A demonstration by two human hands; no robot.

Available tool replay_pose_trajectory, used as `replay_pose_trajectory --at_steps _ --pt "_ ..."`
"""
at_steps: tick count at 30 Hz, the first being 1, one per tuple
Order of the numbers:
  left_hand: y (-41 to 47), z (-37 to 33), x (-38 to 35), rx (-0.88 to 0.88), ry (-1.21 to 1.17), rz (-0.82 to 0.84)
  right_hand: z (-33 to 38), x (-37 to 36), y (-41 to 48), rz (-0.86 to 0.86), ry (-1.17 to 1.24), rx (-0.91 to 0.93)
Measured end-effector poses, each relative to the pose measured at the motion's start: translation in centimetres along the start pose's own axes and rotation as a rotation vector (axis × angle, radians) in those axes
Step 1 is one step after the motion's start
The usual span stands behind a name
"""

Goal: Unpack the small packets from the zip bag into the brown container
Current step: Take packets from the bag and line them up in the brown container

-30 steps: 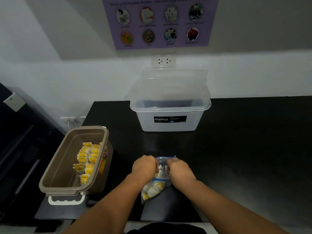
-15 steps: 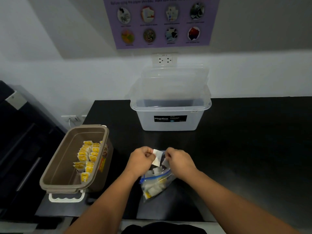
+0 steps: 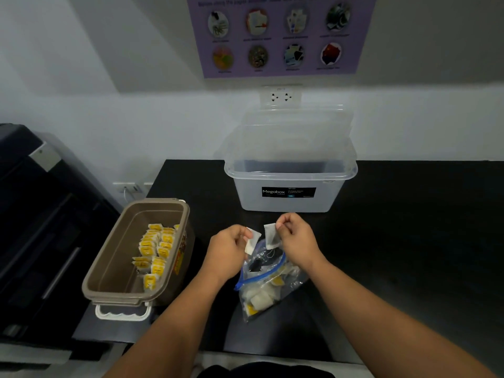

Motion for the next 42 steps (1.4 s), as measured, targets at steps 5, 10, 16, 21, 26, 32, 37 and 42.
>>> replay_pose_trajectory --at_steps 5,10,16,21,26,32,37,42 --pt "0.2 -0.5 1.8 0.031 -0.036 0.075 0.9 -1.1 0.6 0.038 0.19 -0.118" --pt "0.2 -0.7 3.9 0.023 -0.041 0.101 2.5 -2.6 0.6 0.099 0.253 -0.268" --pt "0.4 -2.3 8.7 -0.158 -0.053 0.009 4.7 -3.9 0.7 0.317 0.566 -0.323" --pt "1.9 -2.5 14.1 -0.232 0.029 -0.055 7.3 -5.5 0.7 0.366 0.612 -0.19" --pt "2.9 -1.1 19.7 -0.183 0.213 0.026 10.1 -7.7 1.1 0.293 0.46 -0.082" --pt "3.1 1.3 24.2 -0.23 0.63 0.144 12.6 -10.5 0.9 0.271 0.246 0.004" --pt "3.1 3.6 25.1 -0.29 0.964 0.386 14.9 -12.8 0.1 0.214 0.094 0.081" --pt "3.1 5.6 23.8 -0.311 1.115 0.651 16.1 -14.7 -0.4 0.167 0.162 0.113"
Point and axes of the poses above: each hand's wrist, its own y-axis towards the middle knuckle, its own x-axis out of the back of the hand, z = x × y, the point moved 2 cm from there along y, towards the middle knuckle, and after that the axes turned 4 degrees about -y, right-handed, at the moved point
